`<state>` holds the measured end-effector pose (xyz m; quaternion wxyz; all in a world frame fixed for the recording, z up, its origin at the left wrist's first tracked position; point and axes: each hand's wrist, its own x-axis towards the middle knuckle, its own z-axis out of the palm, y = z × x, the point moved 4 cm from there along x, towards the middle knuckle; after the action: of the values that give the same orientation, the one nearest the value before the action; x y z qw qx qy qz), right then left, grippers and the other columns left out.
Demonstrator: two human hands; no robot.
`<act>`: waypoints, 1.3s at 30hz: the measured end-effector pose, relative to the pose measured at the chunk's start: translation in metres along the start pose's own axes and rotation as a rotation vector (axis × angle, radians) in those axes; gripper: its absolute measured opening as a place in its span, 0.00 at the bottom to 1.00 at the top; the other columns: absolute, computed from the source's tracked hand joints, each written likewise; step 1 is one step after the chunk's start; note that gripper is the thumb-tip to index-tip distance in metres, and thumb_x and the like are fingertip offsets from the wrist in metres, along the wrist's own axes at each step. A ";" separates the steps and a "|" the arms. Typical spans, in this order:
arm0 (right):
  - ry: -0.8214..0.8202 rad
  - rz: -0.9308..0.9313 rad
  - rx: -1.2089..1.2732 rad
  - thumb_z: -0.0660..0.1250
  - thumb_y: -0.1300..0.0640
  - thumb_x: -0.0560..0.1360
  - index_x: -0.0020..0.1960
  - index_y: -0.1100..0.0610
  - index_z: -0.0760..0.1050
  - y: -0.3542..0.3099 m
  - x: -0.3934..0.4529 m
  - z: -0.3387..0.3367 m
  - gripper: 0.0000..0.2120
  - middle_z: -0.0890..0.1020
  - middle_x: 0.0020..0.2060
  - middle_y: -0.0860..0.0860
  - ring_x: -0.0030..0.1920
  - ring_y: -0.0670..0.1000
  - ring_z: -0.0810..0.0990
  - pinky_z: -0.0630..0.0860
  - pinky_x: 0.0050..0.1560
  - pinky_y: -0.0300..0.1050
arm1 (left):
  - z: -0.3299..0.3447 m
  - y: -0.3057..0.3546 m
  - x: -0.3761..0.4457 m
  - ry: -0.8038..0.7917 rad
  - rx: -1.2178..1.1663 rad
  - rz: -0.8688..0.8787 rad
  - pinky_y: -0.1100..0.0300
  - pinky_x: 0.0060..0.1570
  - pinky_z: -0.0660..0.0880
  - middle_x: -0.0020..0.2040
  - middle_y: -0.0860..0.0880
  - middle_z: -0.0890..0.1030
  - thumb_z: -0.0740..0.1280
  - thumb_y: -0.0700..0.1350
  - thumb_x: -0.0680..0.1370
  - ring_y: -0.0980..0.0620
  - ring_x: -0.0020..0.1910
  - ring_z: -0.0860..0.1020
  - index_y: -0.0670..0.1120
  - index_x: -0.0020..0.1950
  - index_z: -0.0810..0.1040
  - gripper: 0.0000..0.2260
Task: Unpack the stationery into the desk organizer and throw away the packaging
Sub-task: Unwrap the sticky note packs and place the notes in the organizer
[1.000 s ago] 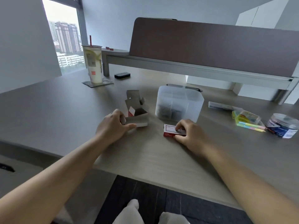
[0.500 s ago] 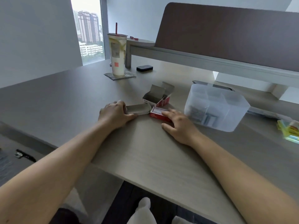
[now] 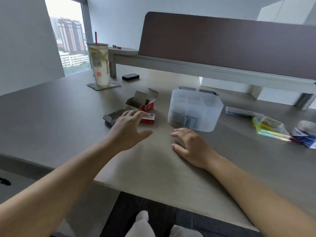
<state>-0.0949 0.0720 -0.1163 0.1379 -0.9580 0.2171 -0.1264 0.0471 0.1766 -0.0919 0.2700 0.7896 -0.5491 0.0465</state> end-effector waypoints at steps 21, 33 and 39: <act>0.358 0.641 -0.191 0.60 0.57 0.74 0.70 0.57 0.57 0.228 -0.074 -0.093 0.26 0.61 0.72 0.57 0.72 0.58 0.58 0.59 0.70 0.52 | 0.117 0.134 0.047 -0.504 0.040 0.301 0.58 0.69 0.60 0.71 0.54 0.62 0.60 0.68 0.68 0.54 0.70 0.58 0.56 0.68 0.62 0.32; 0.591 0.460 -0.192 0.58 0.63 0.75 0.58 0.59 0.75 0.194 -0.080 -0.104 0.14 0.80 0.55 0.59 0.55 0.60 0.76 0.71 0.51 0.48 | 0.116 0.132 0.047 -0.425 -0.062 0.281 0.60 0.64 0.60 0.68 0.53 0.67 0.52 0.72 0.53 0.53 0.68 0.62 0.55 0.65 0.66 0.44; 0.732 0.351 0.696 0.62 0.68 0.73 0.48 0.60 0.77 0.135 -0.069 -0.097 0.08 0.80 0.37 0.49 0.38 0.48 0.79 0.78 0.41 0.35 | 0.106 0.131 0.051 -0.223 -0.456 0.099 0.61 0.58 0.67 0.58 0.53 0.74 0.71 0.54 0.67 0.54 0.59 0.72 0.48 0.65 0.67 0.30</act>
<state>-0.2360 -0.0343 -0.0821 0.3820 -0.6983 0.3531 -0.4918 -0.0733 0.0501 -0.1138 0.3765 0.6805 -0.6098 -0.1526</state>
